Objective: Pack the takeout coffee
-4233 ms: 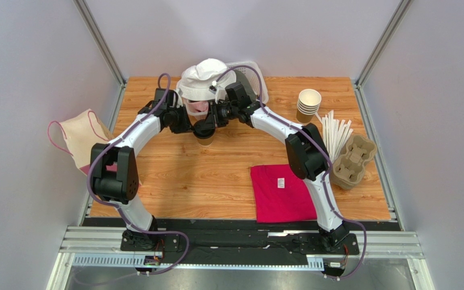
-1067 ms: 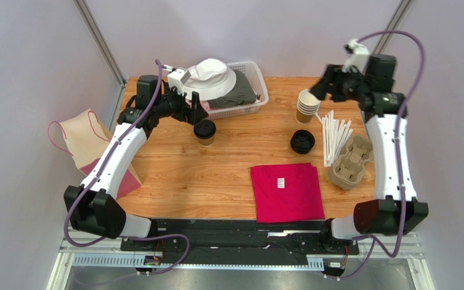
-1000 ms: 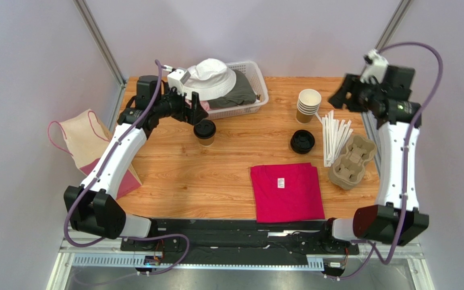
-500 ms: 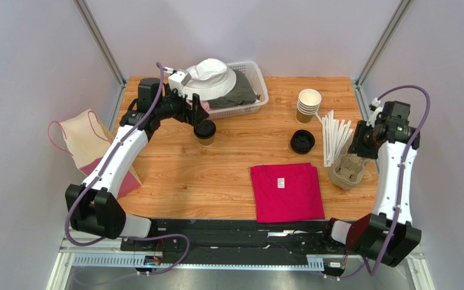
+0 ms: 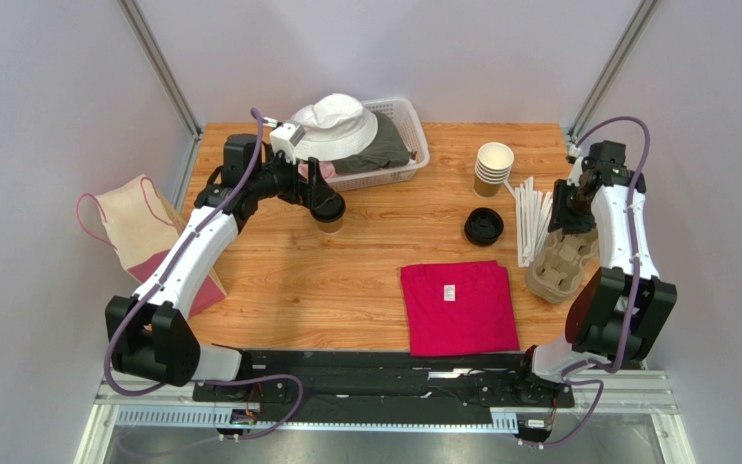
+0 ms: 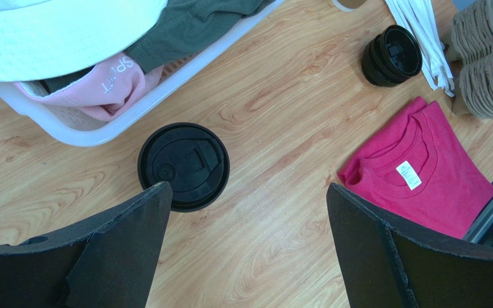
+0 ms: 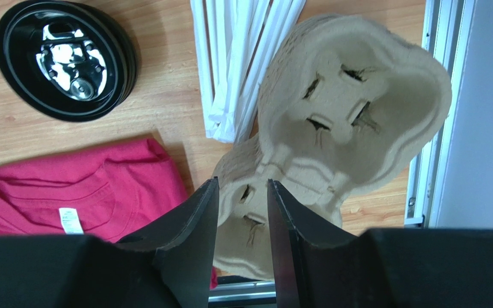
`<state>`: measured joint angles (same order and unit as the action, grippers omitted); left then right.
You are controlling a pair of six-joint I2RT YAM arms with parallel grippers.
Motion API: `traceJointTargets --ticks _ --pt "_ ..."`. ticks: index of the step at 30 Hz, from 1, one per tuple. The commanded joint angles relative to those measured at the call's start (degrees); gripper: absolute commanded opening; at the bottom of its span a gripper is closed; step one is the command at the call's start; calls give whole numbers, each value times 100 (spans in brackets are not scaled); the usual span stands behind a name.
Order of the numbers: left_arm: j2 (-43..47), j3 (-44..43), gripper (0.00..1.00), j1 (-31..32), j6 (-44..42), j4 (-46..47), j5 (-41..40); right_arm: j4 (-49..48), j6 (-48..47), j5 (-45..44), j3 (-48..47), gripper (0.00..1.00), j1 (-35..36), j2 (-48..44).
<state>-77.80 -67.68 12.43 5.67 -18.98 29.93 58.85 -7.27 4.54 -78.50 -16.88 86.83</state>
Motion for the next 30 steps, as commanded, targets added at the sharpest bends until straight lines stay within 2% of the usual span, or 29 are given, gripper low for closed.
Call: traceJointTargets --ticks 1,12,30 --pt "274 62 99 23 101 369 -5 -295 -319 -348 -333 38 62 238" --pt "204 132 99 -161 136 474 21 -488 -469 -287 159 34 62 379" --pt "-51 123 99 -364 444 624 136 -489 -627 -260 239 27 62 642"
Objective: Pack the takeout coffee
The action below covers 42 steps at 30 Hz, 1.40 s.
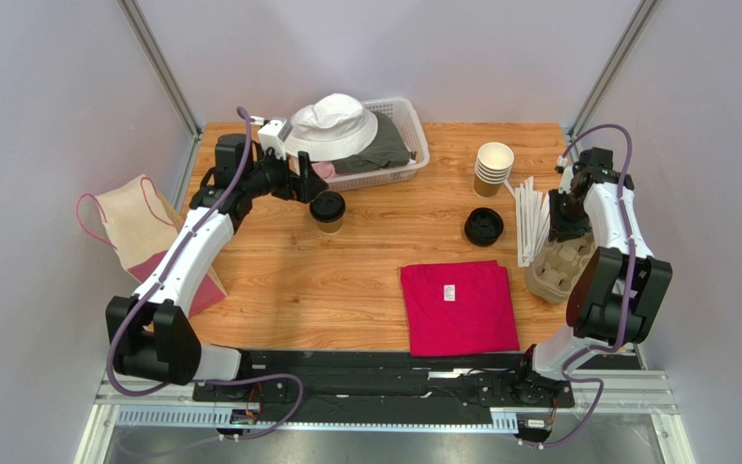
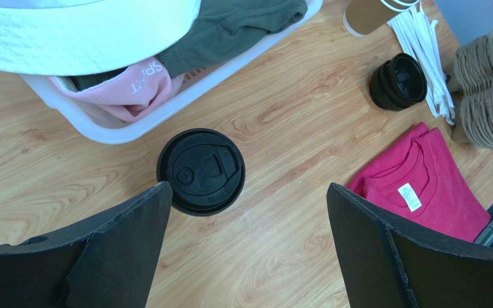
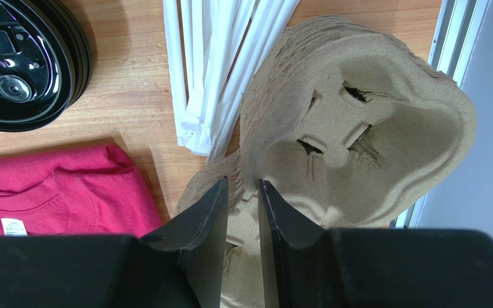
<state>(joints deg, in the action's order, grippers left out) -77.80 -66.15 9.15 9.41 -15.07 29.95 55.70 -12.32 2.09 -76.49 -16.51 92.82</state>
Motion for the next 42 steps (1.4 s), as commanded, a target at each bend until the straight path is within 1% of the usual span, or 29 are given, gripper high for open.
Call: traceJointTargets --ticks 1,9,15,20,21,25,29,35,38,42 --pt "-60 -21 99 -45 79 233 125 -182 -139 -33 46 26 25 44" --pt "-165 -82 99 -62 79 250 168 -174 -210 -138 134 17 25 26" --pt "-271 -196 99 -106 44 250 195 -191 -192 -182 196 21 25 52" --pt "-350 -249 99 -124 61 250 230 -218 -218 -217 178 23 34 105" --pt "-359 -258 99 -124 52 250 239 -218 -219 -383 178 23 25 105" --pt "-385 -258 99 -132 79 268 256 -200 -210 -332 161 17 25 105" --pt "-385 -249 99 -141 87 259 239 -86 -210 -288 73 0 34 44" --pt "-403 -258 99 -150 87 276 239 546 -403 -288 -313 0 17 -150" --pt "-429 -249 99 -150 114 312 274 1073 -508 -297 -586 0 8 -211" --pt "-490 -249 99 -150 175 356 353 1224 -535 -288 -780 0 8 -308"
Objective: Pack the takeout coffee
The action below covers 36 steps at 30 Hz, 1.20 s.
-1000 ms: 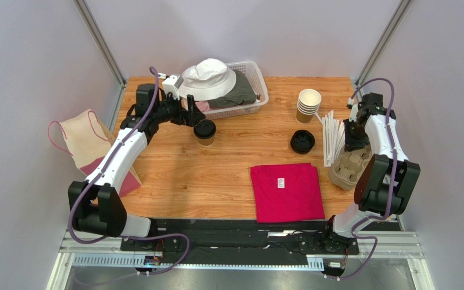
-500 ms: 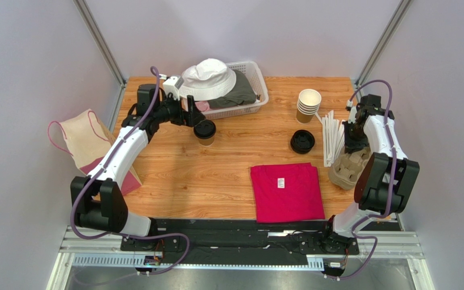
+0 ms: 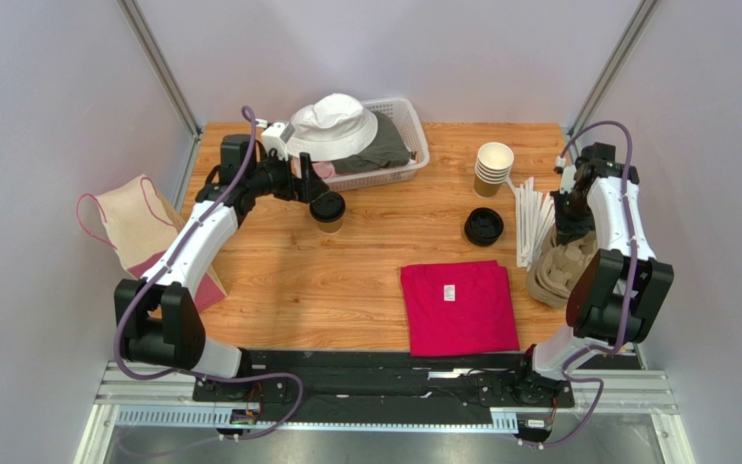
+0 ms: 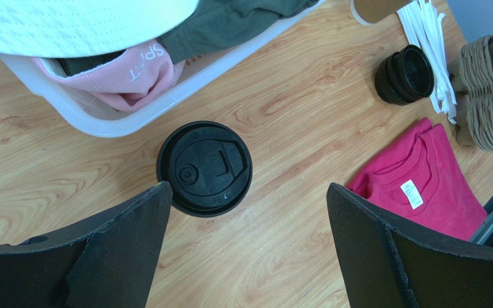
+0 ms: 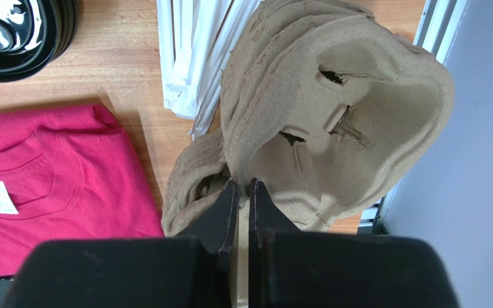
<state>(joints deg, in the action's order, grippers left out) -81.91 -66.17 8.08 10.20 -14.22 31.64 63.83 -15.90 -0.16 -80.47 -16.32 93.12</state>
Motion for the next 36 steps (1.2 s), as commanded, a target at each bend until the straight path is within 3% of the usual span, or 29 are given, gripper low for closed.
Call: traceJointTargets --ticks 1,21,31,36 --pt "-97 -247 99 -43 105 288 202 419 -185 -63 -434 0 -3 -339" --pt "-264 -326 99 36 229 596 703 376 -176 368 -356 0 23 -163" --pt "-326 -388 98 80 246 569 659 165 -203 289 -356 26 32 153" --pt "-334 -370 98 80 272 587 616 165 -159 315 -400 25 32 241"
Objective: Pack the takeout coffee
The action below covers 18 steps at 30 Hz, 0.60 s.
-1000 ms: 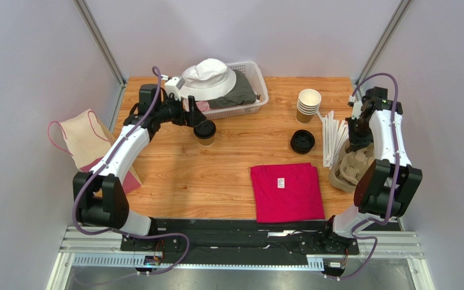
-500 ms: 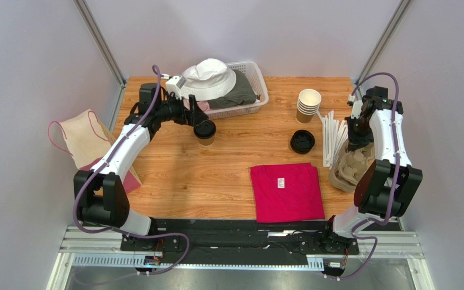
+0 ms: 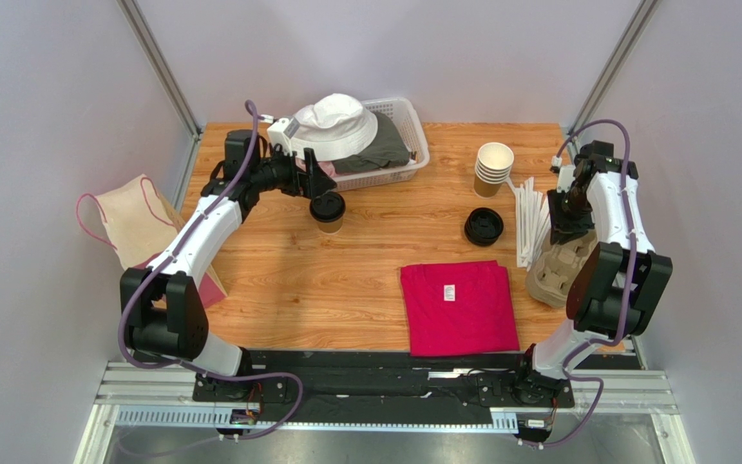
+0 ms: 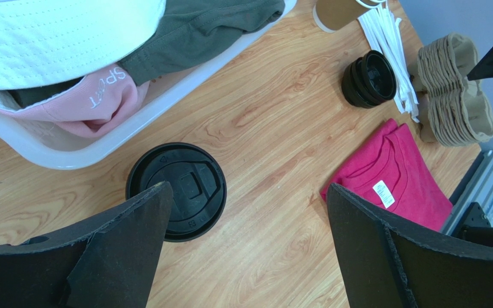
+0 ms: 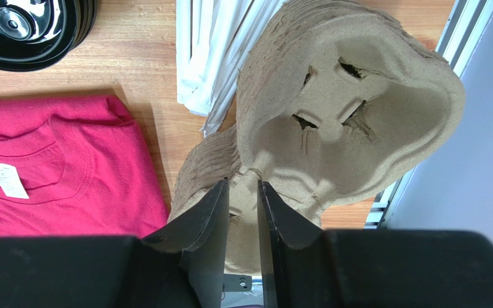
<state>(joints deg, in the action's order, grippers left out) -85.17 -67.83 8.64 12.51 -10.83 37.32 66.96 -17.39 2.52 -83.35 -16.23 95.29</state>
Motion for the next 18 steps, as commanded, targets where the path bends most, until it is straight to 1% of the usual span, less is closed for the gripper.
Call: traceJointTargets --ticks 1,3,15,18 --pt "0 -195 98 23 49 248 39 -157 -10 46 -120 23 32 25" --pt "-9 -195 98 23 58 257 21 -157 7 29 -129 22 23 43" --pt "-114 -239 98 23 67 283 3 -315 113 -50 -234 25 23 359" --pt "-149 -265 98 23 67 283 -14 -315 104 -85 -260 21 23 386"
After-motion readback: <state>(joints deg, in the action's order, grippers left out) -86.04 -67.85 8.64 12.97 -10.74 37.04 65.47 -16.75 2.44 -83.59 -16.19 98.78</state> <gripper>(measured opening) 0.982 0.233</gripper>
